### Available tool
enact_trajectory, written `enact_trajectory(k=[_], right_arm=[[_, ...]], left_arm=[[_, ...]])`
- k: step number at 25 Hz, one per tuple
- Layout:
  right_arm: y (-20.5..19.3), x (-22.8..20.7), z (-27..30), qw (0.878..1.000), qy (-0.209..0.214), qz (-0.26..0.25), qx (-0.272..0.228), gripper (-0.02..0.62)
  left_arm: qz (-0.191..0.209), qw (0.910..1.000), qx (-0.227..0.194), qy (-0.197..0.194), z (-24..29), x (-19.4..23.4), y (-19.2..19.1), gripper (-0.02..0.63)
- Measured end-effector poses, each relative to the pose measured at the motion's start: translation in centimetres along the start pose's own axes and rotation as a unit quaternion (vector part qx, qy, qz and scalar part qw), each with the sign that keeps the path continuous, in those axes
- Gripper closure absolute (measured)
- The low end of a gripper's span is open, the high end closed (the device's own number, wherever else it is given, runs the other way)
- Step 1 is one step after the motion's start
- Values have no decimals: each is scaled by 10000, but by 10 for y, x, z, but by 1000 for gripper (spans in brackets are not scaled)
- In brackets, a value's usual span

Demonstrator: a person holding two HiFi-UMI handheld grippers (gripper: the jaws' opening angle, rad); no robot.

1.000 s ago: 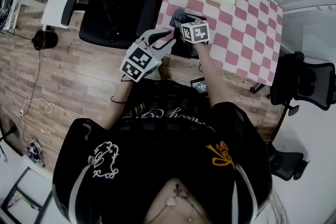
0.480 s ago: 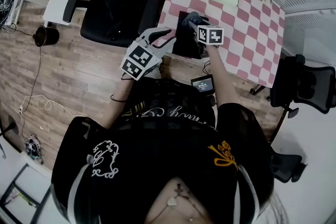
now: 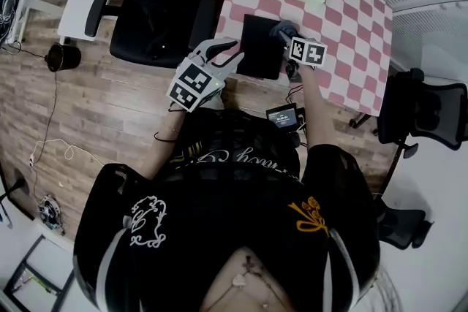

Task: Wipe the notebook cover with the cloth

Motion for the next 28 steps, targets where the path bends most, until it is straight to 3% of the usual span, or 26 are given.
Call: enact_trajectory(k=[5, 13, 22, 28], right_arm=[[4, 9, -5, 10000, 12, -35, -82, 426], [13, 61, -11, 9977, 510, -133, -420, 426], [0, 140, 14, 9882, 1239, -898, -73, 426], [-21, 145, 24, 9833, 1173, -1354, 310, 426]], left_arm=[[3, 10000, 1, 13, -2, -2, -1, 508], [-17, 10000, 60, 47, -4, -1, -4, 508], [-7, 9999, 138, -35, -1, -8, -8, 508], [-26, 9999, 139, 7, -3, -9, -10, 508]])
Point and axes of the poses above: the fingertips, and each gripper's own axes: z forward along the fingers, x to its left, y out of its top, the point moved 6 cm from there along -z, backward along the fingers, and after that the axes turned 4 degrees about -x, right-handed, at the moved point
